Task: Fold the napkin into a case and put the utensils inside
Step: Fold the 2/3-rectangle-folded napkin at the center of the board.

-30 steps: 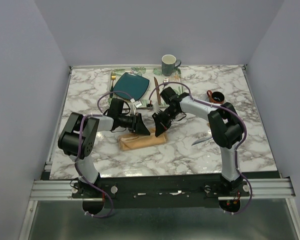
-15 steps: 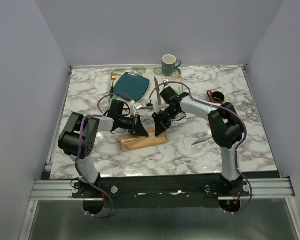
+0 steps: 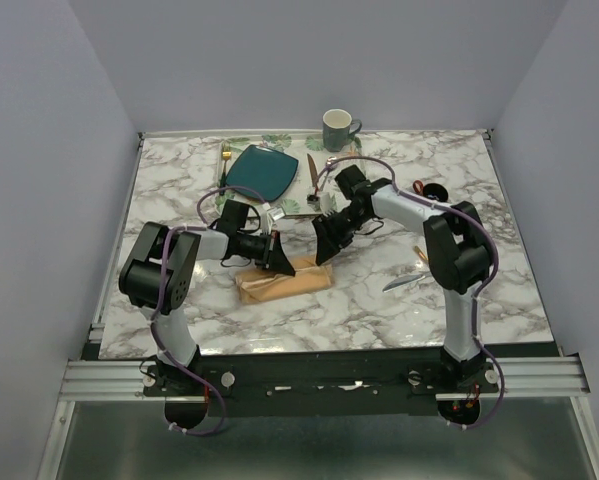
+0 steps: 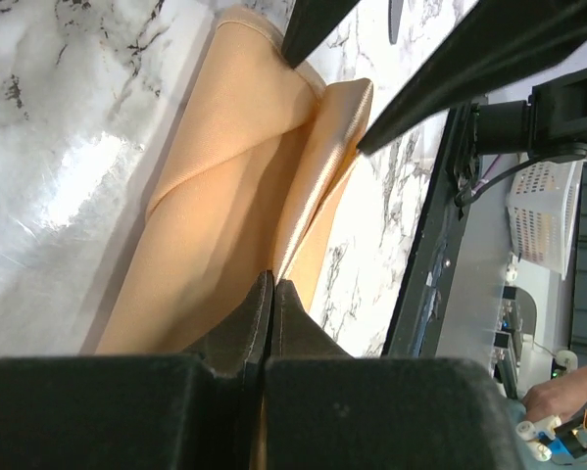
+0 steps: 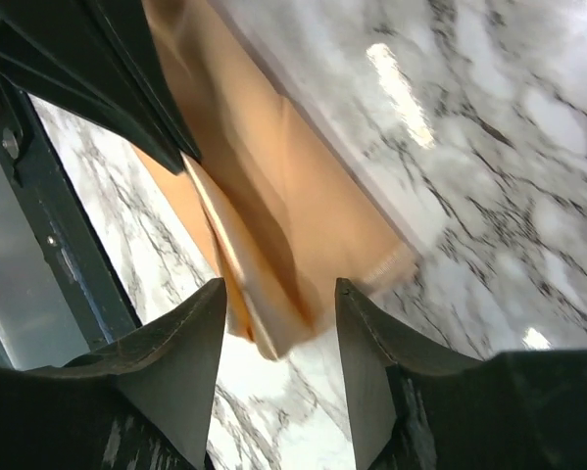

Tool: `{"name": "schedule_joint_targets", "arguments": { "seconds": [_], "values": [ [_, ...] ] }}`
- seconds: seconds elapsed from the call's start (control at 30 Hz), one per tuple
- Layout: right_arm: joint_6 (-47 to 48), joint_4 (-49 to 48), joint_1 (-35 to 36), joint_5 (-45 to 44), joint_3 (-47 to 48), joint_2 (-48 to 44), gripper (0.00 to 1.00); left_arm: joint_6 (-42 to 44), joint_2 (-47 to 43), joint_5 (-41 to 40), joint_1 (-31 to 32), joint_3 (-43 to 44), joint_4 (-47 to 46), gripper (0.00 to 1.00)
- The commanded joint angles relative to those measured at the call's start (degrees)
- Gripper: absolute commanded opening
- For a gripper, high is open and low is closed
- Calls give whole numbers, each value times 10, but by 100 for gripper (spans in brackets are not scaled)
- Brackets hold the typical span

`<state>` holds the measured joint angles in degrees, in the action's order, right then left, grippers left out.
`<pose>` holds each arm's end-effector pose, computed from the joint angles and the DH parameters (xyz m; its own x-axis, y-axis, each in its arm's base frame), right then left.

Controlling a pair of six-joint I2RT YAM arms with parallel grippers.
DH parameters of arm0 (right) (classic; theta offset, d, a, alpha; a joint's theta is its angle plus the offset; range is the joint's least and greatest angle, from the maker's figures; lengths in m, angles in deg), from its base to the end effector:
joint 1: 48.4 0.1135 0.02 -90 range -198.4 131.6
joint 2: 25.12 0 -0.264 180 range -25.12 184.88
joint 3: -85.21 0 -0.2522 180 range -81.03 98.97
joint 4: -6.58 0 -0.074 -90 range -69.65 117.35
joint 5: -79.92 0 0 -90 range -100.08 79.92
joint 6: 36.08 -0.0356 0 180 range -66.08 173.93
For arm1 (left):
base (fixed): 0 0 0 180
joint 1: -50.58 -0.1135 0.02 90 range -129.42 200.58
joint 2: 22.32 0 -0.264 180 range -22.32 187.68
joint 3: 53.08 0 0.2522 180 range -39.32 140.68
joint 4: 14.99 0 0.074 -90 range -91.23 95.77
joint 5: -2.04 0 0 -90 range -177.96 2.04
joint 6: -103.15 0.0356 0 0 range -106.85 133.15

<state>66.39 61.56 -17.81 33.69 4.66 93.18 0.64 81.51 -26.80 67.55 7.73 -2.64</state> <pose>0.3418 0.2307 0.1687 -0.6921 -0.5903 -0.4154 -0.6993 0.4057 0.5886 0.2963 -0.1230 0.1228 -0.9020 0.1660 -0.3987 0.4318 0.3606 -0.8268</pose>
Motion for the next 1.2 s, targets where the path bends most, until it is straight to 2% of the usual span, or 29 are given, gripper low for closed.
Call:
{"name": "schedule_joint_targets", "arguments": {
  "seconds": [0.0,0.27,0.4,0.6,0.7,0.77,0.93,1.0,1.03,1.17],
  "values": [
    [18,18,-10,25,-22,-29,58,15,16,17,-4,20,11,0],
    [25,18,-10,35,-40,-26,61,14,24,29,-12,33,13,0],
    [24,18,-10,47,-38,-25,67,14,28,30,-12,37,13,0],
    [28,26,-11,70,-32,-25,67,20,33,30,-14,41,26,0],
    [31,28,-11,89,-33,-28,70,23,37,28,-14,45,34,0],
    [35,31,-11,98,-34,-31,76,26,41,29,-16,46,36,0],
    [41,31,-10,89,-32,-25,77,24,46,33,-22,52,37,0],
    [41,28,-10,77,-31,-20,72,25,47,37,-24,53,37,0],
    [37,20,-10,72,-30,-18,62,26,47,41,-26,52,37,0],
    [28,16,-10,42,-17,-4,39,35,38,57,-26,54,37,0]
  ]
}}
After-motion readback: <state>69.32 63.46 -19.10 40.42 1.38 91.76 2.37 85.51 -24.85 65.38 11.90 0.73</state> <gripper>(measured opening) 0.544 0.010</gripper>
